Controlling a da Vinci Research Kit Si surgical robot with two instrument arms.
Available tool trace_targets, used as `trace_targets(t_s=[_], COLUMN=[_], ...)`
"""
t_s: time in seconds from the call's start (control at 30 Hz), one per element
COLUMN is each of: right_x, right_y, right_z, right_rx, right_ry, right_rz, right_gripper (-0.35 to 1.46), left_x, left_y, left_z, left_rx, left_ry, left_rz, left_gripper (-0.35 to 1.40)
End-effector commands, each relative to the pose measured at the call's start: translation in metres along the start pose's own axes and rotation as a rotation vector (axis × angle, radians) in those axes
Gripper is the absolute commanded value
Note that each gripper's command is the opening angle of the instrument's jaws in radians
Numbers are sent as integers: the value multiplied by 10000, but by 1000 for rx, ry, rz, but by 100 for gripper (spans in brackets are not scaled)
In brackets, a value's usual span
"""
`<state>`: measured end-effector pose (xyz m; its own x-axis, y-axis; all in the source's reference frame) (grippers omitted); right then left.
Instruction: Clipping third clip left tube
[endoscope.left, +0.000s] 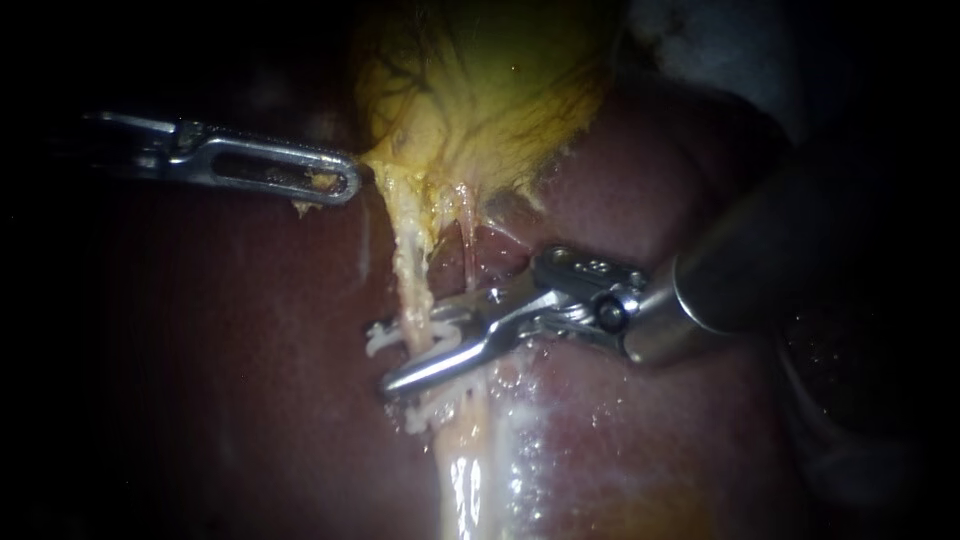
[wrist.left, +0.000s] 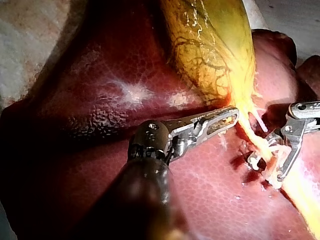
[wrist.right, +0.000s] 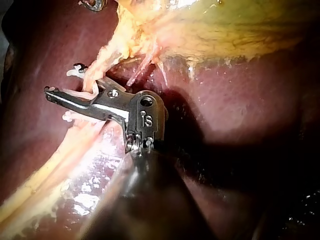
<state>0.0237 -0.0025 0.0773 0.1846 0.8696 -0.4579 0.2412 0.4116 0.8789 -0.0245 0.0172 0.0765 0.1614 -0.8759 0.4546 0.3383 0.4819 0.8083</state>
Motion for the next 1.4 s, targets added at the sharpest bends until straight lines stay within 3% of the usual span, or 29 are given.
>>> trace_targets(t_s=[0.03,0.17,0.37,0.83,1.4], right_x=[5,16,31,42,38], right_y=[-1,0,1,0,1], right_z=[1,1,0,2,0], right_rx=[8,0,-3,-59,-56], right_ry=[7,35,43,91,88], right_rz=[7,12,43,114,112], right_gripper=[47,46,38,-35,-35], left_x=[0,0,0,0,0], left_y=[0,0,0,1,2], left_z=[0,0,0,-1,-2], left_rx=[0,0,0,-3,-2], left_ry=[0,0,0,-1,-1], left_rz=[0,0,0,0,0], left_gripper=[-35,-35,-35,-35,-35])
